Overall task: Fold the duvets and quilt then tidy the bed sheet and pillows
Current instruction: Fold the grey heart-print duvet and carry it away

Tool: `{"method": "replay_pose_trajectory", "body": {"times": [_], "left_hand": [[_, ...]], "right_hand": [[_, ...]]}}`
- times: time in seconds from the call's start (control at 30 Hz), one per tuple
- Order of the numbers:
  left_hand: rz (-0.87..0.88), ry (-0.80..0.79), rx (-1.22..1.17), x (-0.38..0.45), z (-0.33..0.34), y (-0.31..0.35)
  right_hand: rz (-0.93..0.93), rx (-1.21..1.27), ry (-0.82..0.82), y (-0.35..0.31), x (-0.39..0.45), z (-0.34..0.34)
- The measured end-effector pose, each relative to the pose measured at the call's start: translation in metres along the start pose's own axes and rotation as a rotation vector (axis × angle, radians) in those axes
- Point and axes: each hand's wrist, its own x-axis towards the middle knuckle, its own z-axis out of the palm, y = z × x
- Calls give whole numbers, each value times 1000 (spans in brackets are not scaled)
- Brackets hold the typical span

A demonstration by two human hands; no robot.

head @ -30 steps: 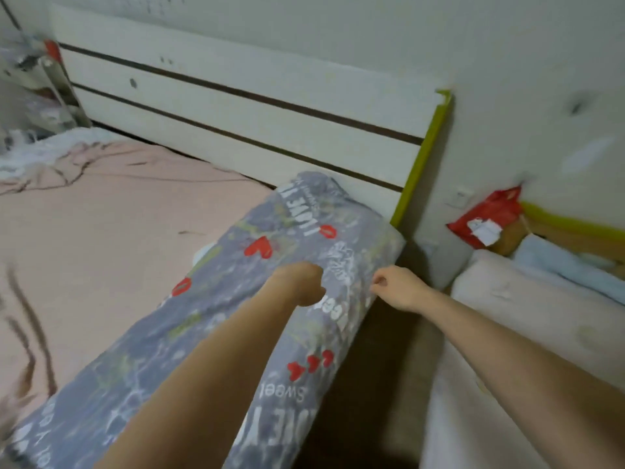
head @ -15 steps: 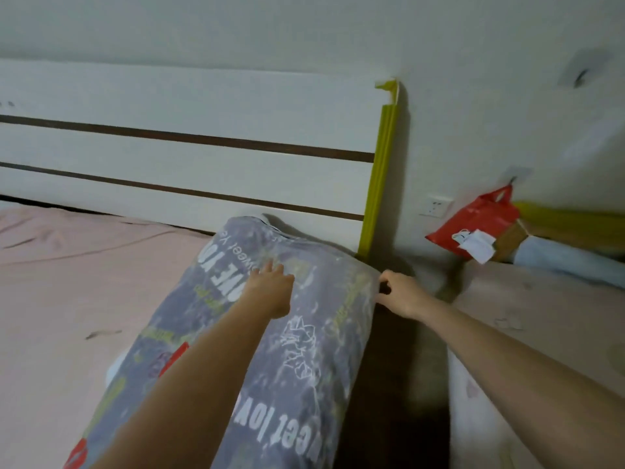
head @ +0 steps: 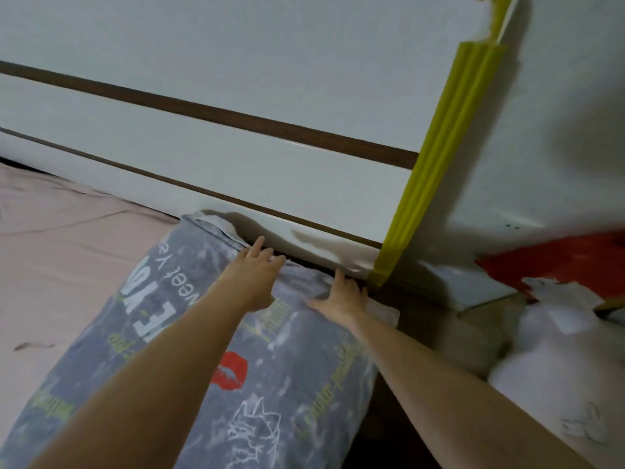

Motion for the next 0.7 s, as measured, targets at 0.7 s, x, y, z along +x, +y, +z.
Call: {"method": "replay_pose_trajectory", "body": {"times": [0.7], "left_hand": [[243,-391,271,112,45,-1]], "right_hand": [[-173,-24,-512,43,61,7]]}}
